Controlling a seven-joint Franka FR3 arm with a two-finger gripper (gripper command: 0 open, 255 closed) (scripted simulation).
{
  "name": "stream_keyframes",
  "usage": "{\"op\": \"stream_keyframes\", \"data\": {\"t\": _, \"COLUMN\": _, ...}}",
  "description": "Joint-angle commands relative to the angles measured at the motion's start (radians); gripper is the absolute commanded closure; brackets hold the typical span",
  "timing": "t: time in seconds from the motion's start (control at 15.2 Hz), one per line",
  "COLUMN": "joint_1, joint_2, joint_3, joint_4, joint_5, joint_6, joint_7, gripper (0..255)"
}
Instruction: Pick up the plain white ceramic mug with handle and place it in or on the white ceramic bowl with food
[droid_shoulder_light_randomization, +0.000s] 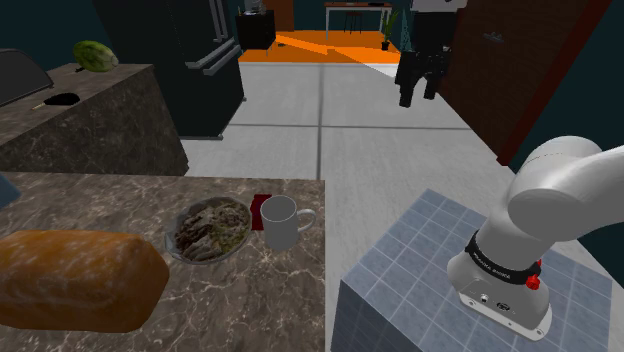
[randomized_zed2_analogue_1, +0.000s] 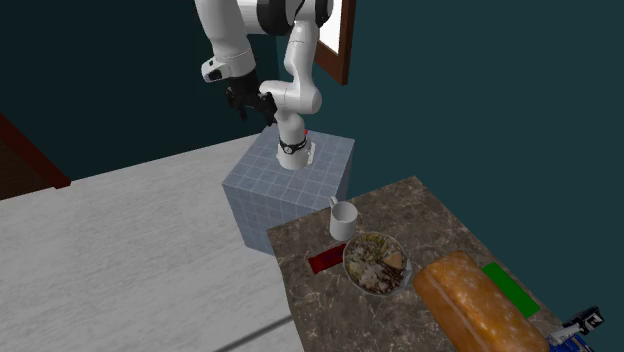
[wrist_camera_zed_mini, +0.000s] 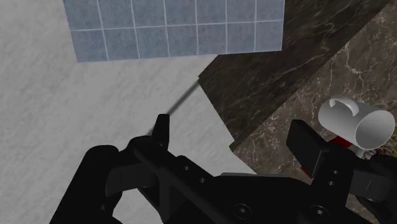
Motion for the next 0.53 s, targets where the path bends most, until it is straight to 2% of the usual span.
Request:
{"op": "stream_keyframes", "data": {"t": 0.0, "joint_1": 0.000, "joint_2": 0.000, "joint_3": 0.000, "joint_4": 0.000, "joint_5": 0.000, "joint_6": 0.000, "joint_7": 0.000, "gripper": 0}}
{"op": "stream_keyframes", "data": {"t": 0.46, "joint_1": 0.065, "joint_2": 0.063, "joint_3": 0.146, "joint_4": -0.084, "joint_5": 0.086, "joint_6": 0.205, "joint_7": 0.108, "gripper": 0}}
